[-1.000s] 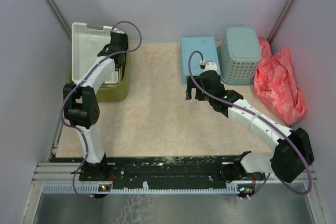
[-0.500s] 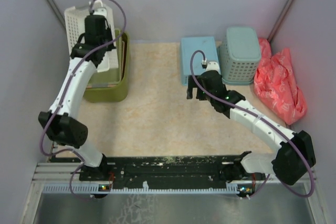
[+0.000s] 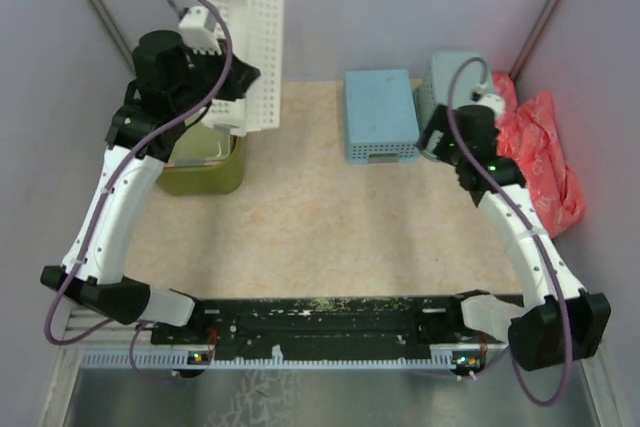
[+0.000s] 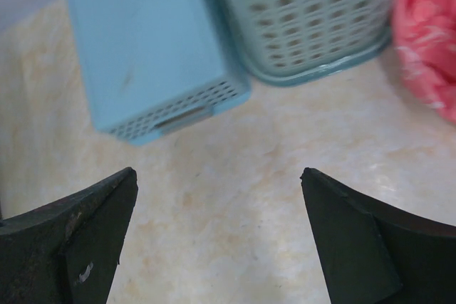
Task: Turn the large container upside down
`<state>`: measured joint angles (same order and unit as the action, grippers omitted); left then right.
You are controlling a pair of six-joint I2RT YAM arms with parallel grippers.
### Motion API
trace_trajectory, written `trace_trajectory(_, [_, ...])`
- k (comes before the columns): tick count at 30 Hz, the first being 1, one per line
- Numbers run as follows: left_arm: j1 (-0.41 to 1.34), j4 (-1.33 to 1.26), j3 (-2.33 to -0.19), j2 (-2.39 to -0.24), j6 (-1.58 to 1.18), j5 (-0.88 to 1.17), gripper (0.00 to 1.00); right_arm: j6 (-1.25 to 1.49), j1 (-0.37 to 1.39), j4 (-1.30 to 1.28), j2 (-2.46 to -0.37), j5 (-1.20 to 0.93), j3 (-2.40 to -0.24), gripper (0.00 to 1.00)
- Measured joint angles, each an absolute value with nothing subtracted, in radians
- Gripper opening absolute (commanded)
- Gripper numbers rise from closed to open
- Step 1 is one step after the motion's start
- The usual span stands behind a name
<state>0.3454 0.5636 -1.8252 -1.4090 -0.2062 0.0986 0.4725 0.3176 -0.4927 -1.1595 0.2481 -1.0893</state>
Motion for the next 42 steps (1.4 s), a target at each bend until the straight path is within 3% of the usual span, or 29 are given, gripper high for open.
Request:
trace_trajectory(4, [0.439, 0.526, -1.745, -1.407, -0.323, 0.271, 0.00, 0.511, 0.095, -0.549, -1.061, 0.213, -1.104, 0.99])
trace_trajectory(13, [0.617, 0.066, -1.258, -1.323, -0.754, 0.578, 0.00, 0.525, 0.095, -0.688, -0.836, 0.224, -1.155, 0.99])
trace_trajectory(23, [0.730, -0.466, -0.996, -1.410, -1.154, 0.768, 0.00, 0.512, 0.095, -0.790, -0.673, 0.313, -1.119, 0.98])
trace_trajectory(39, [0.811, -1.278, -0.862, -1.896, -1.618, 0.842, 0.00, 0.456, 0.095, -0.826, -0.653, 0.312, -1.131, 0.98])
trace_trajectory(42, [0.796, -1.375, -0.828, -1.959, -1.689, 0.834, 0.27, 0.456, 0.095, -0.830, -0.641, 0.307, -1.131, 0.98])
